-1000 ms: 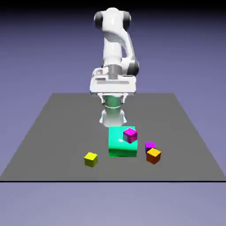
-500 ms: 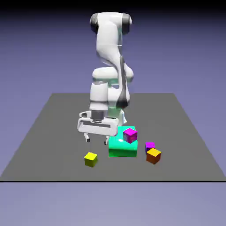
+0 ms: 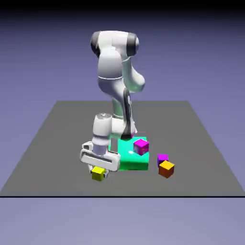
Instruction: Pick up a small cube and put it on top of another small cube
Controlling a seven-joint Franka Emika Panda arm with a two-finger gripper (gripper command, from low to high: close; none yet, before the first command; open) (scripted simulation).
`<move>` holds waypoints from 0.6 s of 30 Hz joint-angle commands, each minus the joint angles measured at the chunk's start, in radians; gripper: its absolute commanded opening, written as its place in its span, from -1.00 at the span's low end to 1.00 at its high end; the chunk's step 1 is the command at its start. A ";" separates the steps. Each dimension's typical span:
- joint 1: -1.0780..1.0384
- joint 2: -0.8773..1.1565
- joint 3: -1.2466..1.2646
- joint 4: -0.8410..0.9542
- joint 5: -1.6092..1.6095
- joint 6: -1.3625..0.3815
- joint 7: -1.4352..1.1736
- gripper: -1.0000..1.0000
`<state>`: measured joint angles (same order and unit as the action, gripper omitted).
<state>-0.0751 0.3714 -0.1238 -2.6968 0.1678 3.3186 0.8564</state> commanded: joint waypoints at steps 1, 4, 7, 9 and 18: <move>0.036 -0.036 -0.034 -0.014 0.006 -0.023 -0.003 -1.00; 0.145 -0.145 -0.136 -0.057 0.021 -0.094 -0.010 -1.00; 0.192 -0.192 -0.180 -0.075 0.027 -0.124 -0.013 -1.00; 0.195 -0.264 -0.140 -0.093 0.018 -0.177 -0.014 -1.00; 0.211 -0.590 0.037 -0.176 -0.025 -0.414 -0.019 -1.00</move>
<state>0.1365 -0.2186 -0.0869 -2.8727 0.1423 2.9050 0.8382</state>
